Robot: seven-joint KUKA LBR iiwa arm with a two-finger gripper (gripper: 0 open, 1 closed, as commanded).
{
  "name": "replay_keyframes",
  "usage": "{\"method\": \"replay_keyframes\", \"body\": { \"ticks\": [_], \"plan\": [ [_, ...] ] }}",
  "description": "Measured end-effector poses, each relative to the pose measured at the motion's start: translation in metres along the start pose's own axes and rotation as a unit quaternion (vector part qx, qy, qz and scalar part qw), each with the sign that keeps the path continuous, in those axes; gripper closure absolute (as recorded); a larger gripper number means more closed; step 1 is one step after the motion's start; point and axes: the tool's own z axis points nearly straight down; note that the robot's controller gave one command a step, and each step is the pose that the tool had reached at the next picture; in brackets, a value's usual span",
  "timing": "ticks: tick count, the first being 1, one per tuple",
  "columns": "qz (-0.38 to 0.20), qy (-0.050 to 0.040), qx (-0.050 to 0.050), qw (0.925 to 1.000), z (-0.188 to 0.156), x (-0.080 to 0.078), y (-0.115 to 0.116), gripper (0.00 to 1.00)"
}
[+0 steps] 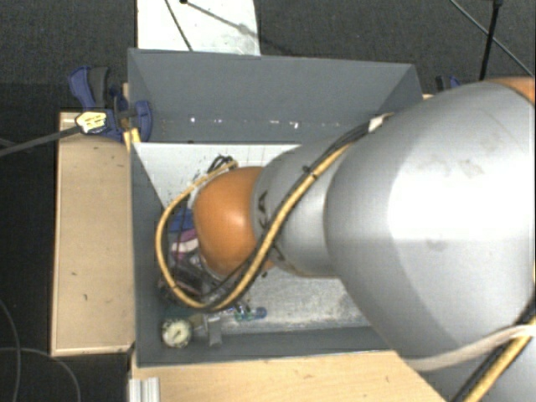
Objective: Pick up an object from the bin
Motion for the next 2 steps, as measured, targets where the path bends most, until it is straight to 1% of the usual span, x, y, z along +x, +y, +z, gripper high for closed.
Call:
{"method": "replay_keyframes", "body": {
  "ticks": [1,2],
  "plan": [
    [0.001,0.0037,-0.001,1.0000,0.000,0.001,0.000,1.00],
    [0.074,-0.0037,-0.011,0.9972,-0.084,-0.024,-0.016,1.00]
  ]
}}
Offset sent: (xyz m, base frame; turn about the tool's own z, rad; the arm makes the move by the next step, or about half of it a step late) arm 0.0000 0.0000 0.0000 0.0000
